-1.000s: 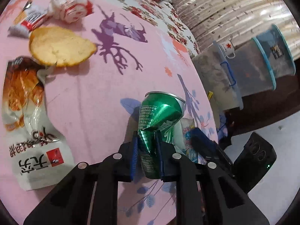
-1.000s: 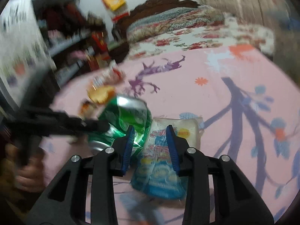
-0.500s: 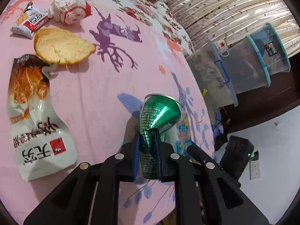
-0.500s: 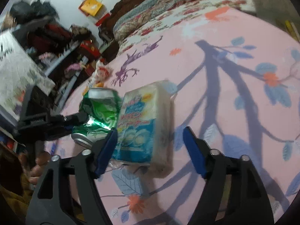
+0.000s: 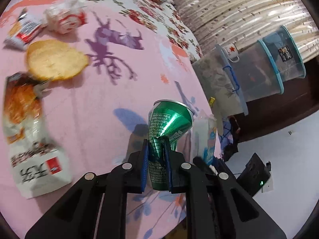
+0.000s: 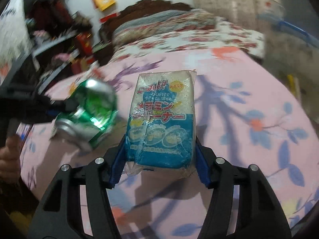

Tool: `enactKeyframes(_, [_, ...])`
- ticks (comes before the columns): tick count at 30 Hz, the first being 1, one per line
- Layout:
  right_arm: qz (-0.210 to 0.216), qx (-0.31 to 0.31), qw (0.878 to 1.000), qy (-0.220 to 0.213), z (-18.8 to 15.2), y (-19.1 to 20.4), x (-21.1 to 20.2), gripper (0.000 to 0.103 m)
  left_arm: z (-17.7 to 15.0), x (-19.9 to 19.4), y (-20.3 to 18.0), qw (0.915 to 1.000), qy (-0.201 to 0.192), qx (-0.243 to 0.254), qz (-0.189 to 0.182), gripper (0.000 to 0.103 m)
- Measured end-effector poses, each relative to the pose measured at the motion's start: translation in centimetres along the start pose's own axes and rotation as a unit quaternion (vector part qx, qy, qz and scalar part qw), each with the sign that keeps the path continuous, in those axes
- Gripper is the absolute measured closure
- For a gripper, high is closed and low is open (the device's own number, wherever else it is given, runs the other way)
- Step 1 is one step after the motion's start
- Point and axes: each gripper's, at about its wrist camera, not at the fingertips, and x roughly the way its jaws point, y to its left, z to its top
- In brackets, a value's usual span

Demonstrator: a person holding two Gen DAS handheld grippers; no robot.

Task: Collect trash
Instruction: 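Carry the green can with the left tool while the right tool carries the package to the wastebasket, then open the left tool over the wastebasket while the right tool releases the package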

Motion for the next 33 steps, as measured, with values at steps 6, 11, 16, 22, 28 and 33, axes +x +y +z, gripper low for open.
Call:
enactKeyframes(6, [-0.002,0.107,0.994,-0.004,0.3,-7.9,-0.9,0.041,2.0,4.7,-5.1,0.9984,0.037,0.042,-0.009,0.090])
enactKeyframes(11, [-0.035,0.162,0.985,-0.047,1.4,-15.0,-3.8,0.040,4.9,11.4,-12.9,0.9915,0.076,0.103,-0.023,0.090])
enactKeyframes(16, [-0.087,0.215,0.970,-0.072,2.7,-24.2,-6.5,0.040,8.0,20.2,-23.2,0.9758,0.116,0.181,-0.042,0.090])
enactKeyframes(22, [-0.129,0.263,0.953,-0.078,5.0,-33.6,-6.7,0.034,9.8,32.0,-32.9,0.9578,0.145,0.246,-0.034,0.089])
enactKeyframes(28, [-0.157,0.267,0.946,-0.091,6.0,-36.9,-5.5,0.013,9.3,38.3,-35.0,0.9573,0.105,0.268,0.028,0.031])
enactKeyframes(33, [-0.121,0.294,0.939,-0.133,2.3,-34.3,-8.3,0.014,8.1,36.0,-32.5,0.9555,0.110,0.273,0.027,0.032])
